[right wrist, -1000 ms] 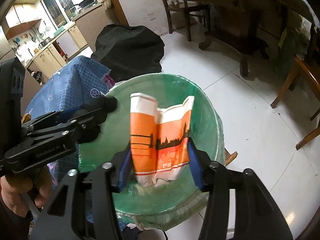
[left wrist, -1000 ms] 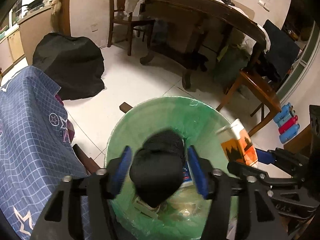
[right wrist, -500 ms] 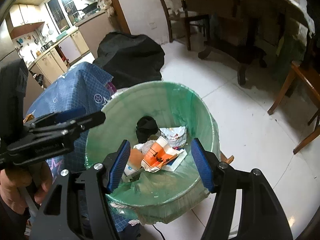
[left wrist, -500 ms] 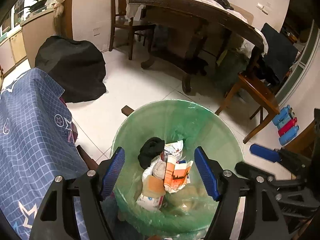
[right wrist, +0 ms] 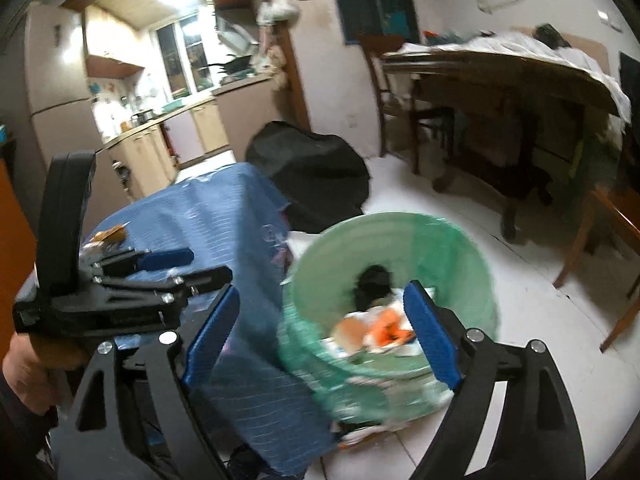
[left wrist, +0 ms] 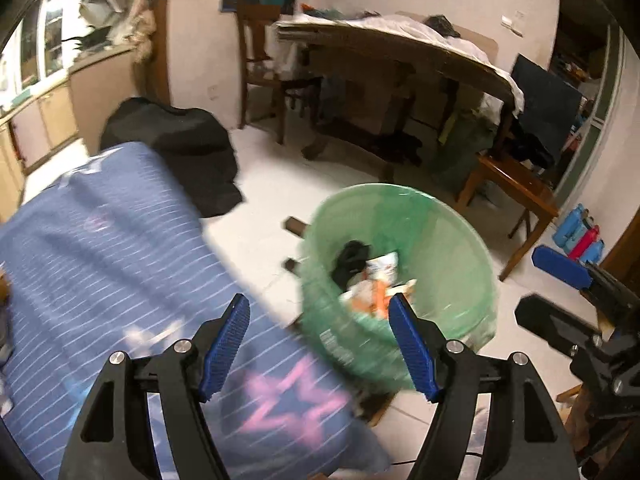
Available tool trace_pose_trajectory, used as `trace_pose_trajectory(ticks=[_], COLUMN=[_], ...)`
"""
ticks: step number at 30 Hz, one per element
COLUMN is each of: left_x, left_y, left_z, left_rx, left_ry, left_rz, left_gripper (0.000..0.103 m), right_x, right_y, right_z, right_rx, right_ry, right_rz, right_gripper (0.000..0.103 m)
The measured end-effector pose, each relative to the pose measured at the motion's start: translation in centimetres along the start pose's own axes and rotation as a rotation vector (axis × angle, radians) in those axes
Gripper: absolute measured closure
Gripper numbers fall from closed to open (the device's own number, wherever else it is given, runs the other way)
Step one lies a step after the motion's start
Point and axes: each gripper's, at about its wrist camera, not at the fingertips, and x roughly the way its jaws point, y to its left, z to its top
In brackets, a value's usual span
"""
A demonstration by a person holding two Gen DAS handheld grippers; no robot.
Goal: Collect trash
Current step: 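Swing both tools back toward the table, then grasp the white wipes pack with the left tool while the right tool grasps the black Face tissue pack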
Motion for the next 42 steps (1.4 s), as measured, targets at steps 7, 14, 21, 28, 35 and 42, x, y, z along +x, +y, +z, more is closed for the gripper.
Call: trace_pose_trajectory(ticks=[7,14,21,28,35,42], left_x=[-6.9,-14.3,-16.8,-13.1,-12.3,-16.3], left_y=[9.1,21.6,30.2,32.0,33.0,31.4], left_z=[-5.5,-10.8,-12.5,-11.2,-10.6,-12.7], left_rx=[-0.100,-0.354,-0.555,-0.554,-0.567,-0.539], left_ry=[-0.046,-0.108,-0.170,-0.111,-0.118,-0.157], left_rz=[0.130,0.312,0.460,0.519,0.502,0.463], left_gripper=[0.031,0.030,0.023,0.022,0.061,0.066], right_x=[1.5,2.6,2.9,3.4,4.5,6.8], right_y=[6.6,11.9,15.4,16.5,17.1,21.1], right_z=[-1.9,-2.1,-2.7,-3.7,-3.5,-2.7], right_rx=[-0.067,-0.145,-0.190,-0.212,-0.212,-0.240], right_ry=[0.039,0.067,0.086,0.118,0.143,0.162], right_rz=[0.118,0.188,0.237,0.242,0.246,0.326], right_gripper=[0.020,0.018,0.016,0.016,0.016,0.016])
